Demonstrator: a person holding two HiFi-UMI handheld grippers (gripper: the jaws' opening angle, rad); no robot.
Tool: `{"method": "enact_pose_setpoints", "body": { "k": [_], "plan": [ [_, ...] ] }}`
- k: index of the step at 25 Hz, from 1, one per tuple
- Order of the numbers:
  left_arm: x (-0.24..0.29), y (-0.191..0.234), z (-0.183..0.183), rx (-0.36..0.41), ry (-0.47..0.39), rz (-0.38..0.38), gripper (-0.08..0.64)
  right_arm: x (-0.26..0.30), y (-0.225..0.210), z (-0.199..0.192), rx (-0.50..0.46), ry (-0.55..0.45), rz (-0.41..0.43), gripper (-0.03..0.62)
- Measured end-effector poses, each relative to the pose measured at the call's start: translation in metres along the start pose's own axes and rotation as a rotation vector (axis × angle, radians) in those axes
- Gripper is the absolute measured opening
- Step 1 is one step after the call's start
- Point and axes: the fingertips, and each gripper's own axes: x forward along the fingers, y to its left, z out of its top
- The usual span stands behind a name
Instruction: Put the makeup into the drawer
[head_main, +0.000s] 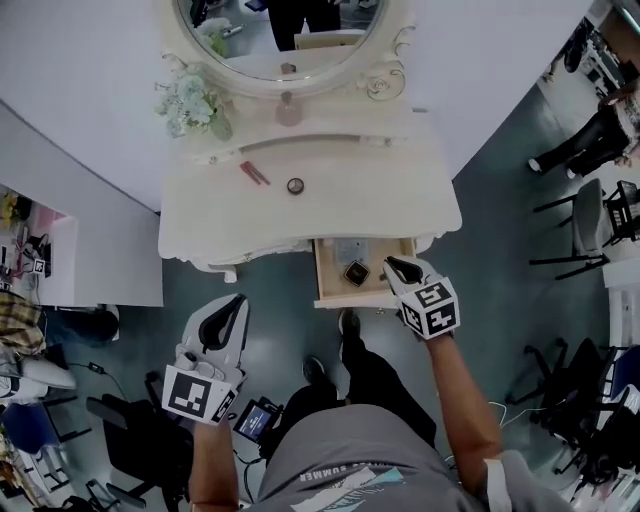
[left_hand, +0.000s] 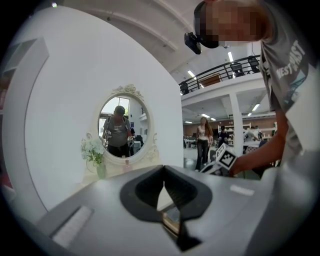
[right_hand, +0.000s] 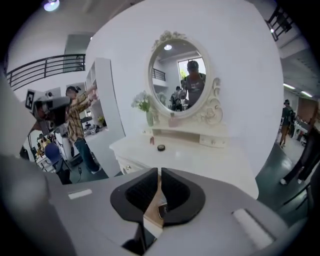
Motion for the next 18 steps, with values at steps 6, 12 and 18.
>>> {"method": "enact_pose_setpoints", "body": {
  "k": [6,12,18],
  "plan": [
    [-0.028,-0.002,0.02,0.015,-0.047,-0.003,0.003,-0.072,0.039,0.086,-0.105,-0.175,-0.001,0.002],
    [-0.052,-0.008,0.038,0.036,-0.088,-0.016,0.003,-0.143,0.082,0.145,-0.216,-0.321,-0.033,0.0],
    [-0.07,-0.014,0.055,0.061,-0.128,-0.025,0.003,-0.203,0.124,0.182,-0.282,-0.435,-0.066,0.0]
  ]
}}
